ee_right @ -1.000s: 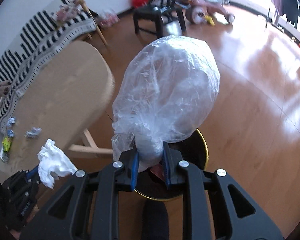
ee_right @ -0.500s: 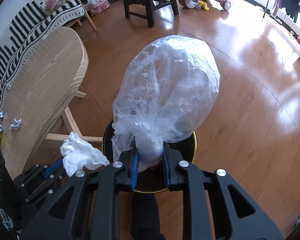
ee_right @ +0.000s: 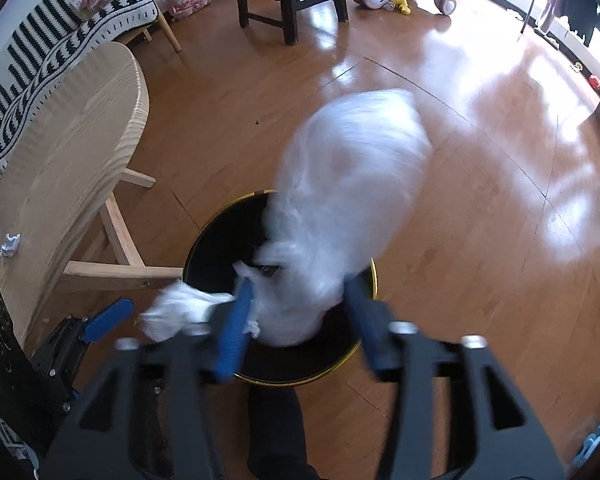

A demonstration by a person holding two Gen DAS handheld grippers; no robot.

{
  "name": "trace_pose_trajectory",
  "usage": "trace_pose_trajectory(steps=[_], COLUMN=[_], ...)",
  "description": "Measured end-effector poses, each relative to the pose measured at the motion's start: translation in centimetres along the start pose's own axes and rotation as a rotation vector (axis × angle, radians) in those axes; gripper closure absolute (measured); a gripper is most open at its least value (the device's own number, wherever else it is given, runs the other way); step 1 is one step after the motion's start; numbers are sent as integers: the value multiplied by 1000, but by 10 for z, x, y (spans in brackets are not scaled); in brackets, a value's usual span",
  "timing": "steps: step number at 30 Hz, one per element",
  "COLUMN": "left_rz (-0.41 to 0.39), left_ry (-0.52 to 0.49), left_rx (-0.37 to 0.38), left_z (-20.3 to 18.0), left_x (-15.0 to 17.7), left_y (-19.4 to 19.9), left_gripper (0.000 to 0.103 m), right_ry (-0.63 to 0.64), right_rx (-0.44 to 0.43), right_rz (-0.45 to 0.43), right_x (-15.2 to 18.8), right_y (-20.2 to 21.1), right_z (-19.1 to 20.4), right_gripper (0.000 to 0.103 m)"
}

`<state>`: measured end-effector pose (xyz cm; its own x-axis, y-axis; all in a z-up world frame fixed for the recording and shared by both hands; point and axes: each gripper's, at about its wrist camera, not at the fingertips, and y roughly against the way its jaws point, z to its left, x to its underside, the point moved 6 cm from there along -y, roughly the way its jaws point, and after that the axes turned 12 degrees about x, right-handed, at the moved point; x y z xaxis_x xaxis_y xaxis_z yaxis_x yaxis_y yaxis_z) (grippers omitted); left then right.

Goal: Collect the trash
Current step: 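Carry both to the bin and open both tools to drop them, then move both open tools back toward the remaining trash on the table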

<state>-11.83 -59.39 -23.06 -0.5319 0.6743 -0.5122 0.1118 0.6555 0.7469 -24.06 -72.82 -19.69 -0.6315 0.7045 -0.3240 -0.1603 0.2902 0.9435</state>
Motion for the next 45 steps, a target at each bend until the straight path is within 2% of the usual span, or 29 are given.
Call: trace_pose_trajectory(steps=[8,12,16,21,24,27,29,33,40,45], left_rz=[-17,-35,-67,-154,-196,-233,-256,-308,-387,-411], left_ry=[7,-6,-16,38,80,151,208,322,471,504], left_rx=[8,6,-16,-68,-159,-279,-362,-470,-589,-651], left_z=[-2,-7,-4,28,62,108,141,197,270,304], left_x=[-4,-6,-11,-8,5,25,43,78,135,158], left_y=[8,31,72,158,213,267,302,370,461,491], left_gripper=[19,13,11,9,8,7,7,7,7,7], right_ry=[10,-8,-17,15,78,159,204,308,460,552], right_rx=[-9,-26,-93,-185,-264,-321,-356,-436,-502,-551], right_rz=[-16,-83,-185,-311,-376,-404,-408,-390,-349,-293], right_x=[-1,-11,-21,-27,-24,-12,-4,19,62,92], right_y=[3,24,63,116,149,172,182,202,215,212], right_z=[6,14,38,87,138,197,233,316,432,500], right_gripper=[41,34,31,25,22,22,22,22,22,22])
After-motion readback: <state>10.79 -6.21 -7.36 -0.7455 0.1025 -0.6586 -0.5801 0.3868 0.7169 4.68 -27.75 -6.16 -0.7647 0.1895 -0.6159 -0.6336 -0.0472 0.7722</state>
